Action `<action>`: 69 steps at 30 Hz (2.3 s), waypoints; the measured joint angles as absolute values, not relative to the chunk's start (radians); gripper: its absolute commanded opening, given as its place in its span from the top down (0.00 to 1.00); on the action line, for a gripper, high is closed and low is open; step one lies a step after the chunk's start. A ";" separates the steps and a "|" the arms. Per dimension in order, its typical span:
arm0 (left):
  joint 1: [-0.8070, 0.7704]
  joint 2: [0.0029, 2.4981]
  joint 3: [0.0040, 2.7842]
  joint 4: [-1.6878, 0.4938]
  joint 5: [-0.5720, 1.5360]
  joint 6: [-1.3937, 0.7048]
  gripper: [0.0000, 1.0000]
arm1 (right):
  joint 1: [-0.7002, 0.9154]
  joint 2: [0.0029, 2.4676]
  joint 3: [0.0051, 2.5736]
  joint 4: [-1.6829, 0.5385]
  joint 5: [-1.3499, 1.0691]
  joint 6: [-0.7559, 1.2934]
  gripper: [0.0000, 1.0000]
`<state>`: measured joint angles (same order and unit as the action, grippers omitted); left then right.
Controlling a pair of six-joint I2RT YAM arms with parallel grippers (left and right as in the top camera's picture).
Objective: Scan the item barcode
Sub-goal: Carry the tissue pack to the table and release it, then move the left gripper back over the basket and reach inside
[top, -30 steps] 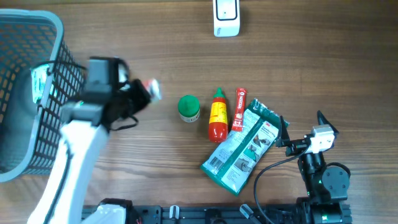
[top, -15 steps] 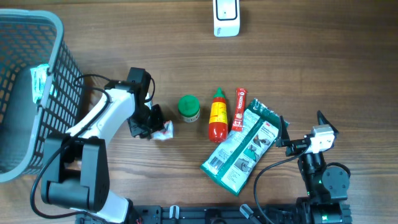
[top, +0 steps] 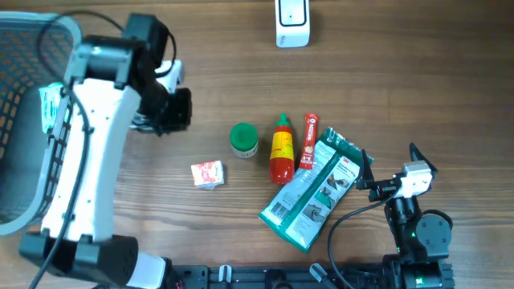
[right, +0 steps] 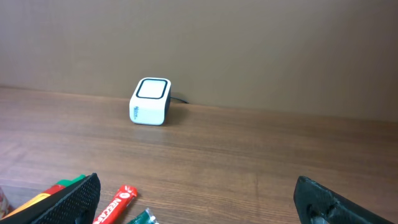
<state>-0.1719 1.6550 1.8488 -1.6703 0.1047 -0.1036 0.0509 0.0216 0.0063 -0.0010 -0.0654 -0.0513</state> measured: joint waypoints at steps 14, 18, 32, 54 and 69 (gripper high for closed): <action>-0.172 1.638 1.895 -1.684 -0.270 -0.007 0.96 | 0.051 0.022 0.006 -0.001 -0.066 -0.051 0.00; -0.172 1.638 1.879 -1.683 -0.289 0.017 0.96 | 0.051 0.022 0.006 -0.001 -0.065 -0.051 0.00; -0.126 1.646 1.657 -1.683 -0.279 0.102 0.96 | 0.051 0.022 0.006 -0.001 -0.065 -0.051 0.00; -0.123 1.646 1.750 -1.683 -0.280 0.160 0.96 | 0.051 0.022 0.006 -0.001 -0.065 -0.051 0.00; -0.123 1.645 1.865 -1.660 -0.411 0.168 0.27 | 0.051 0.022 0.006 -0.001 -0.065 -0.051 0.00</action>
